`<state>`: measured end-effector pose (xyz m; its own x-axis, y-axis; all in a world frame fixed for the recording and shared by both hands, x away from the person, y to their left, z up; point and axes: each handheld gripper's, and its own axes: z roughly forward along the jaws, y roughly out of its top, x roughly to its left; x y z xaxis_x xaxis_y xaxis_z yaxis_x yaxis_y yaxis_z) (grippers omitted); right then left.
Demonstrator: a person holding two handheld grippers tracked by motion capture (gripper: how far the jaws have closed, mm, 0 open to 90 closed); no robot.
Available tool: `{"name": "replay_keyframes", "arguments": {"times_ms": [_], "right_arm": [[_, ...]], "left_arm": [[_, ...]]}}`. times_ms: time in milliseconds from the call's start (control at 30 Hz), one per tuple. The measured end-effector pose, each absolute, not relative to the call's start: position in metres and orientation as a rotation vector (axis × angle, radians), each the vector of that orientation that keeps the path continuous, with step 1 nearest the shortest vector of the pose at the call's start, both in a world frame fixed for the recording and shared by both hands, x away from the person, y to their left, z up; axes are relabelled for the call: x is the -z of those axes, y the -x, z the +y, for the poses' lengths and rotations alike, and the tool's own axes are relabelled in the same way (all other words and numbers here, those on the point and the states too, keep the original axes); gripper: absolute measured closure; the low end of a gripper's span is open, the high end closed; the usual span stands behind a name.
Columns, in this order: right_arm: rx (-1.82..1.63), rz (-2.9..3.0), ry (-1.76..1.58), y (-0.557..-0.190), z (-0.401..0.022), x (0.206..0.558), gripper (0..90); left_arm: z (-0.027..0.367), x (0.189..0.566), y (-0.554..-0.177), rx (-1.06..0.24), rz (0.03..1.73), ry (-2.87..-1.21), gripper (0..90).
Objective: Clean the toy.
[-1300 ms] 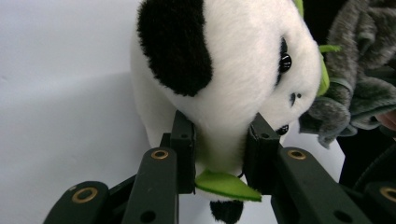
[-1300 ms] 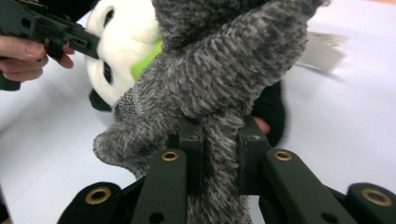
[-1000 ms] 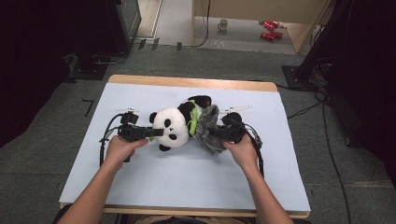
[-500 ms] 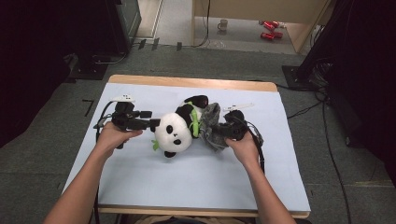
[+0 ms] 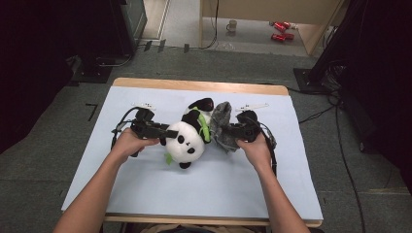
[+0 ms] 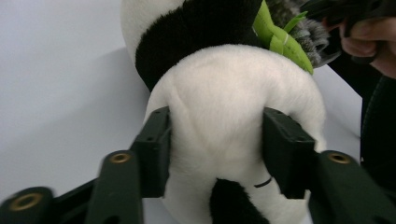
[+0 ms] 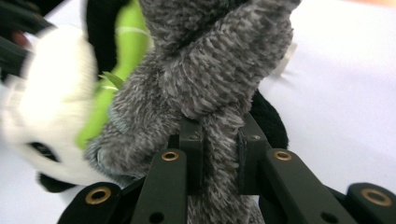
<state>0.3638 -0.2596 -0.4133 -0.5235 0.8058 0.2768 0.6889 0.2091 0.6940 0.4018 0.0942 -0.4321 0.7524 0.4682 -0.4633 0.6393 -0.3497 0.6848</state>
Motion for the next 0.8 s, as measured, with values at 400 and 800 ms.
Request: {"name": "replay_keyframes", "arguments": {"times_ms": [400, 800], "right_arm": [[-1.384, 2.289, -1.319, -0.336, -0.25, 0.365, 77.3], [-1.489, 2.31, -1.164, -0.321, -0.218, 0.325, 77.3]], "left_arm": [[0.095, 0.428, -0.396, 0.292, 0.956, -1.905, 76.3], [0.1, 0.417, -0.395, 0.327, 1.091, -1.639, 78.6]]}}
